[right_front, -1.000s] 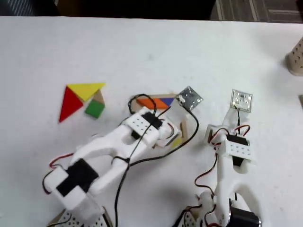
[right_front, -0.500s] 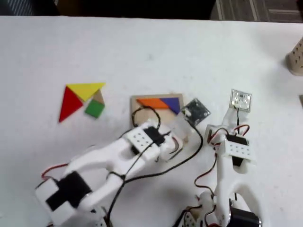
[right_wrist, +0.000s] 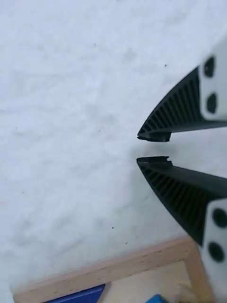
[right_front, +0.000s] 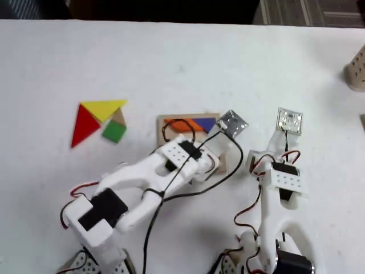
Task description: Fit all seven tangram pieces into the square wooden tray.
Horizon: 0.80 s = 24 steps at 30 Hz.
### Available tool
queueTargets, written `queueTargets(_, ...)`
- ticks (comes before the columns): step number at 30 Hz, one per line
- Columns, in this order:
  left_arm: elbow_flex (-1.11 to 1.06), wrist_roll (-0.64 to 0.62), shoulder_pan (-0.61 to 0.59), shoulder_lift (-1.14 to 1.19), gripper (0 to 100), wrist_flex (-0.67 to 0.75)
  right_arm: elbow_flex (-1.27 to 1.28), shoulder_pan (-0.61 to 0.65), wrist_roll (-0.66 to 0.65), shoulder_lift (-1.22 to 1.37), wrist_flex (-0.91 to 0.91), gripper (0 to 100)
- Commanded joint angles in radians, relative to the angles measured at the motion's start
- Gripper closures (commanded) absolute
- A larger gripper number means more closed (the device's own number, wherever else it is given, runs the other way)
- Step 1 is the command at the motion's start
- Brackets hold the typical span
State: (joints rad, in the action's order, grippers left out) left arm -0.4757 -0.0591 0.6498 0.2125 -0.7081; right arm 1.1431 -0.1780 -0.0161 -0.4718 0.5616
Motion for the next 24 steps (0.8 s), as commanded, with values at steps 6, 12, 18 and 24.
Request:
queueTargets(6,0.049,-0.011,-0.067,-0.001,98,-0.043,-0.003,0.008,-0.012,-0.028,-0.019,93.9)
queueTargets(12,0.057,-0.011,-0.085,-0.002,98,-0.041,-0.003,0.008,-0.012,-0.028,-0.021,93.9)
queueTargets(18,0.104,-0.011,-0.196,0.010,98,-0.037,-0.003,0.008,-0.012,-0.028,-0.021,93.9)
queueTargets(24,0.115,-0.011,-0.222,0.010,98,-0.034,-0.003,0.008,-0.012,-0.028,-0.021,93.9)
